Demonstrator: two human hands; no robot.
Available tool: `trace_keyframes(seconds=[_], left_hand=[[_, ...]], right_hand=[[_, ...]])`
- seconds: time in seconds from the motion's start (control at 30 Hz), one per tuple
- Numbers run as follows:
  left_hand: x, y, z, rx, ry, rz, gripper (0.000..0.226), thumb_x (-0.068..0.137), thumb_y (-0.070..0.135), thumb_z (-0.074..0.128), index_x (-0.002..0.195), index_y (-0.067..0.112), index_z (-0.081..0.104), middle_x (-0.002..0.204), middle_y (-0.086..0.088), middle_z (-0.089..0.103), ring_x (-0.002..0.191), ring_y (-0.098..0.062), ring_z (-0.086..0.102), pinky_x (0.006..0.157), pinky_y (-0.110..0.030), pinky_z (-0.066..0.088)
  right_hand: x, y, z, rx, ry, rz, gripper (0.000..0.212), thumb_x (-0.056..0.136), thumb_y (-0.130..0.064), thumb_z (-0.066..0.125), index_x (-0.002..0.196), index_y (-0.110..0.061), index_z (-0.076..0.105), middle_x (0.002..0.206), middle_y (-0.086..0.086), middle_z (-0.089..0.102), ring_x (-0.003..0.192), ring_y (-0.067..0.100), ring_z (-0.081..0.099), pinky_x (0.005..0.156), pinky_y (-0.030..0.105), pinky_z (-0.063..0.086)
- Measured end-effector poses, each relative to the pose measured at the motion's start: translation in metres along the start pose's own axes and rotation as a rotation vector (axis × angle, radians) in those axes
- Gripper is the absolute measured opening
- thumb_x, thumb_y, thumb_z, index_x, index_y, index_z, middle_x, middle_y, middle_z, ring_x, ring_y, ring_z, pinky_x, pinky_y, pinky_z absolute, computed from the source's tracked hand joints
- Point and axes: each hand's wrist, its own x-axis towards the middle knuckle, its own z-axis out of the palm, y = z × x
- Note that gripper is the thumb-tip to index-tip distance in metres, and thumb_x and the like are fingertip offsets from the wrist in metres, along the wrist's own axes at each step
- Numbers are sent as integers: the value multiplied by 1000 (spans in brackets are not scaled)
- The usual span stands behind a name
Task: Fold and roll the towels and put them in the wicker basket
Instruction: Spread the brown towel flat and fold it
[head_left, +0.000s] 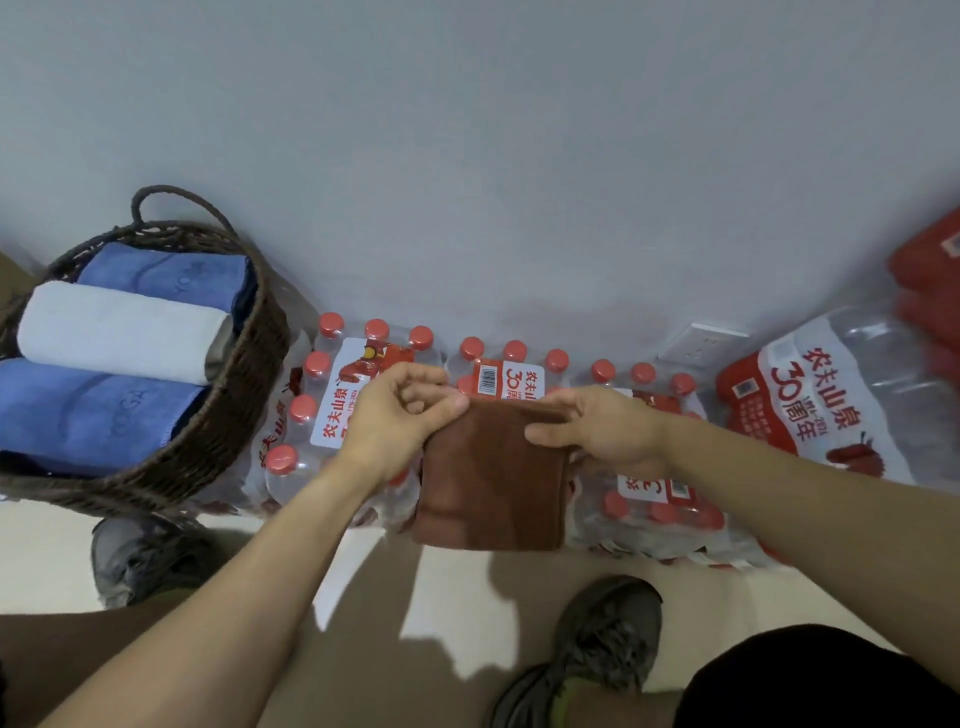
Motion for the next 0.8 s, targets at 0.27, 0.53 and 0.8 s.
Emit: trace_keyframes(seconds=[0.27, 0.53, 0.8], left_hand=[[-20, -43, 26, 640, -19, 559, 28, 79, 22, 69, 105, 17, 64, 106, 5, 57, 101, -13, 53, 91, -32, 45], [-35, -68, 19, 1041, -306, 579, 62, 69, 38, 79, 125, 18, 61, 124, 4, 58, 115, -20, 55, 85, -32, 44], [-21, -52, 21, 871, -238, 614, 22, 81, 31, 68, 93, 12, 67, 90, -2, 63, 83, -23, 55, 74, -35, 46]], right_hand=[[17, 16, -10, -638, 440, -40, 19, 78, -24, 81, 81, -29, 62, 85, -10, 62, 83, 10, 62, 67, 21, 46], [7, 40, 24, -954, 167, -233, 70, 66, -45, 87, 127, -24, 60, 123, -8, 51, 110, 11, 51, 90, 21, 42], [-5, 71, 38, -971, 342, -283, 57, 68, -37, 82, 117, -27, 53, 113, -9, 49, 103, 12, 49, 86, 27, 48]])
